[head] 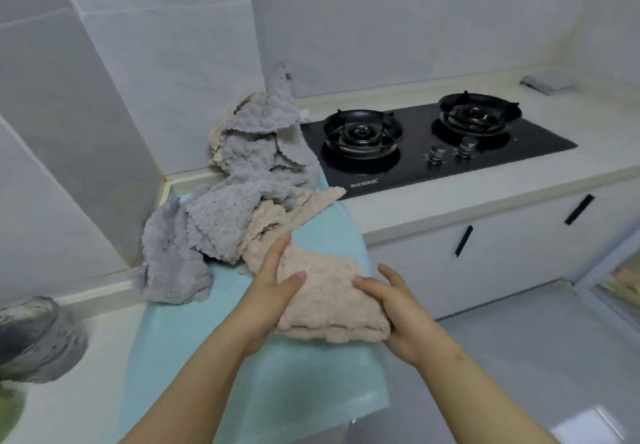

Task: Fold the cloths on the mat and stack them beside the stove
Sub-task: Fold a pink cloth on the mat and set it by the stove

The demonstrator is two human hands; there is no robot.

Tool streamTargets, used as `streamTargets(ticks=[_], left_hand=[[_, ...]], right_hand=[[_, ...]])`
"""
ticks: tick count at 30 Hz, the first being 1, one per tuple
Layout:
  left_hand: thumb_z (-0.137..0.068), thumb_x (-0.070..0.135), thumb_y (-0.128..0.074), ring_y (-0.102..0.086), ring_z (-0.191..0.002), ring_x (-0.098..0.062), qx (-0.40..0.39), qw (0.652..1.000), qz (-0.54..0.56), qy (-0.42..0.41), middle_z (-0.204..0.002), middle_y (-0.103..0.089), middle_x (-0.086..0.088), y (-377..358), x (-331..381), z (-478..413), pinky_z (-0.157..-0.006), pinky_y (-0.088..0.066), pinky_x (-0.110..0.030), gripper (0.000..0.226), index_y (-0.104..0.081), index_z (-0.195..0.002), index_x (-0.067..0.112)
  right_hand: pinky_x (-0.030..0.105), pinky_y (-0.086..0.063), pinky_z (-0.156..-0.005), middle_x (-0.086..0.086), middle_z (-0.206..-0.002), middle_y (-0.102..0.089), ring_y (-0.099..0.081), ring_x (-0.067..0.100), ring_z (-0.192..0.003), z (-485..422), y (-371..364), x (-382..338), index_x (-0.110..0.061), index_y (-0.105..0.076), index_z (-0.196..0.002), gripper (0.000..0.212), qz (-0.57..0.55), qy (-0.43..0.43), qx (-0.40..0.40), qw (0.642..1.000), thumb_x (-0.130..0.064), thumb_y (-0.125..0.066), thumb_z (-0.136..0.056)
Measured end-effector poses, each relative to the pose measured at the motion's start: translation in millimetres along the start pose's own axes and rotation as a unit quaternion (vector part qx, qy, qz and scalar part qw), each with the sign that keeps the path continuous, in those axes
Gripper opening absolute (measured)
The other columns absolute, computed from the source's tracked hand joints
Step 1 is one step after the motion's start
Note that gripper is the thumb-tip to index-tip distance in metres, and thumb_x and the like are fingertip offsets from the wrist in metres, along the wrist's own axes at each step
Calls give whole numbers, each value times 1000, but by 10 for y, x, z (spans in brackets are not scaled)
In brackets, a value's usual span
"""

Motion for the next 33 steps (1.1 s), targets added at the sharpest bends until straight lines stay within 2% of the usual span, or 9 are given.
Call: streamTargets(ticks=[3, 6, 10, 14, 18, 22, 27, 29, 33], left_hand=[[-97, 12, -47, -47, -118, -5, -46, 998, -34, -13, -126, -47, 20, -714, 104, -240, -93, -44, -18, 40, -50, -116, 47], [-97, 7, -44, -46, -118, -7, -85, 994, -66, -3, -115, -56, 20, -1508, 152, -441, -93, -39, -16, 29, -65, -101, 27], [-95, 10, -49, -54, -115, -15, -93, 994, -57, 14, -122, -61, 5, -2601, 208, -682, -104, -41, -34, 27, -67, -95, 30], [-89, 13, -61, -63, -89, -11, -130, 990, -31, 37, -108, -65, 2, -3638, 358, -882, -66, -50, -17, 20, -65, -101, 28], [-89, 19, -62, -65, -83, -12, -156, 985, -21, 72, -102, -68, 8, -4439, 404, -1074, -69, -46, -24, 25, -63, -109, 32], [-88, 18, -63, -64, -65, -4, -168, 982, -30, 82, -96, -68, 7, -5048, 446, -1343, -53, -45, -16, 28, -61, -113, 32], [-84, 17, -68, -65, -89, -19, -204, 975, -40, 73, -98, -66, 12, -5706, 583, -1915, -75, -49, -31, 38, -59, -115, 37], [-84, 15, -68, -65, -91, -17, -208, 975, -34, 64, -102, -63, 12, -5993, 641, -2250, -78, -49, -32, 39, -59, -114, 37], [-85, 13, -67, -63, -93, -7, -204, 978, -22, 40, -119, -51, 15, -6513, 800, -3099, -82, -51, -32, 44, -56, -119, 38]], right_hand=[[37, -56, -68, 6, -99, -69, -70, 24, -83, 129, 600, -346, -35, -30, -140, 67, -10, 40, 26, 999, -6, -60, -88], [36, -56, -65, 7, -100, -70, -71, 25, -83, 223, 1293, -681, -38, -35, -135, 60, -21, 69, 53, 996, -6, -58, -89], [35, -55, -67, 2, -95, -73, -70, 21, -76, 327, 2232, -1126, -41, -43, -122, 47, -8, 59, 50, 997, -11, -59, -89], [24, -49, -52, 3, -86, -70, -65, 15, -64, 422, 3184, -1557, -29, -57, -115, 34, 17, 60, 107, 992, -8, -59, -88], [23, -49, -46, 5, -93, -67, -66, 16, -65, 467, 3959, -2000, -23, -61, -106, 31, 19, 92, 149, 984, 1, -56, -88], [26, -52, -51, 4, -103, -63, -66, 20, -75, 376, 4509, -2367, -20, -59, -110, 33, 16, 122, 158, 980, 4, -56, -87], [34, -53, -61, 6, -111, -58, -64, 26, -89, 50, 5132, -2825, -21, -60, -108, 34, -11, 130, 180, 975, 4, -55, -87], [34, -51, -62, 1, -106, -54, -62, 24, -93, -153, 5372, -3126, -21, -60, -104, 32, -7, 137, 187, 973, 6, -54, -87], [36, -52, -67, -5, -87, -52, -61, 19, -80, -703, 5788, -3826, -17, -58, -108, 33, 10, 152, 199, 968, 8, -53, -88]])
Point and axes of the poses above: each hand's wrist, its own z-axis away from the middle knuckle, its own y-axis out of the back of the hand, x = y × z, the point moved 5 cm from there along -z, towards the middle knuckle
